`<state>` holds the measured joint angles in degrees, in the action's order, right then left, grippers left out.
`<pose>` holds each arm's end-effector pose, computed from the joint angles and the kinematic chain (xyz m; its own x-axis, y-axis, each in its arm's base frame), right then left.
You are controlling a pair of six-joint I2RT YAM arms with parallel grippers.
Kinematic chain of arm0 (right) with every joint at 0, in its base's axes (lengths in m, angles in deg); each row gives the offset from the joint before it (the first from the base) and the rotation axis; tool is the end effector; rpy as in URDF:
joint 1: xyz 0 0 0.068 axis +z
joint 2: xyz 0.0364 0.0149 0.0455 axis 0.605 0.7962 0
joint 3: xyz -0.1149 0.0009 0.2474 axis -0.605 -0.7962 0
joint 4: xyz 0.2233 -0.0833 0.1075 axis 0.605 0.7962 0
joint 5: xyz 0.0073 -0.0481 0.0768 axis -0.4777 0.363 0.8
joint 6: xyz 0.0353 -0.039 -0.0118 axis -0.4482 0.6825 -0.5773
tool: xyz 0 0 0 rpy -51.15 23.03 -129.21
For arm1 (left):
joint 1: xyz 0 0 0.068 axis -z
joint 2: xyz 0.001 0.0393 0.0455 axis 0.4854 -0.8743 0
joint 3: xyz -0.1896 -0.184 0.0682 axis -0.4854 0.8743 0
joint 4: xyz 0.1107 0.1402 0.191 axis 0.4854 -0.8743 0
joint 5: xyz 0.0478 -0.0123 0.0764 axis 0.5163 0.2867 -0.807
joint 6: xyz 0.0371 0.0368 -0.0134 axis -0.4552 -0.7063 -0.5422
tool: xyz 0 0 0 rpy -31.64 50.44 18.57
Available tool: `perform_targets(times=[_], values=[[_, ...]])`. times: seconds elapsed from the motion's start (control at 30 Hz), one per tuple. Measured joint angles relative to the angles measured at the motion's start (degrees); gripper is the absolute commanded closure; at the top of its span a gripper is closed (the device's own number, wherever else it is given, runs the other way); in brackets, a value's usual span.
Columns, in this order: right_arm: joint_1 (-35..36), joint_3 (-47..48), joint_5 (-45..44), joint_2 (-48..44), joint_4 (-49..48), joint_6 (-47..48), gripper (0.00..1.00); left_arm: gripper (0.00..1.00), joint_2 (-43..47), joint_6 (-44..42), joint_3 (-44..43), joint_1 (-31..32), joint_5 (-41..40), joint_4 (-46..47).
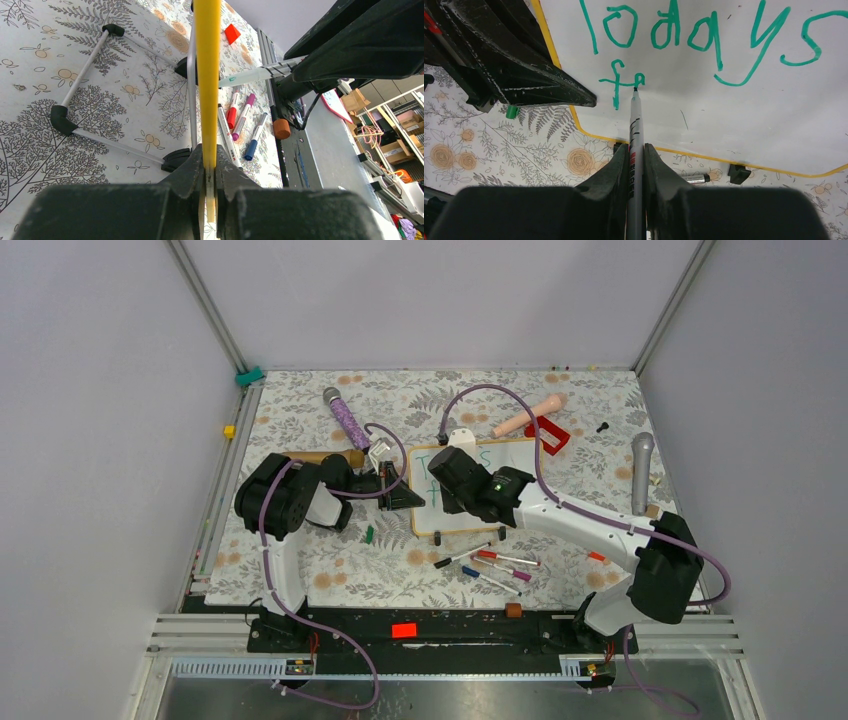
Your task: Write a sentence on the whiteboard
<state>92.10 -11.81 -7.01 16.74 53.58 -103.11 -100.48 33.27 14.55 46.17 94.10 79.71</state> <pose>0.2013 0.2621 0.2864 -0.6535 -0.1230 -0.7469 -0.3103 0.9435 0.1161 0.2983 -0.1272 0.1230 -0.6380 -0.0277 -0.7695 0.7691 0.0254 -0.6386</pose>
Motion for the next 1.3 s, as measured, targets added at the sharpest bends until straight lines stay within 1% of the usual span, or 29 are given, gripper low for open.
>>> perform_targets(times=[0.27,0.7,0.97,1.3], values=[[0.0,0.0,-0.02,0.0,0.07,-0.13,1.0,1.0,0.0,0.0,0.0,0.0,0.0,0.02],[0.0,0.0,-0.72,0.15,2.8,-0.17,1.0,1.0,0.0,0.0,0.0,0.0,0.0,0.04],[0.26,0.33,-3.23,0.15,3.43,-0.33,1.0,1.0,0.0,0.0,0.0,0.0,-0.02,0.02],[0.26,3.41,-5.79,1.29,4.7,-0.04,1.0,1.0,0.0,0.0,0.0,0.0,-0.04,0.0]])
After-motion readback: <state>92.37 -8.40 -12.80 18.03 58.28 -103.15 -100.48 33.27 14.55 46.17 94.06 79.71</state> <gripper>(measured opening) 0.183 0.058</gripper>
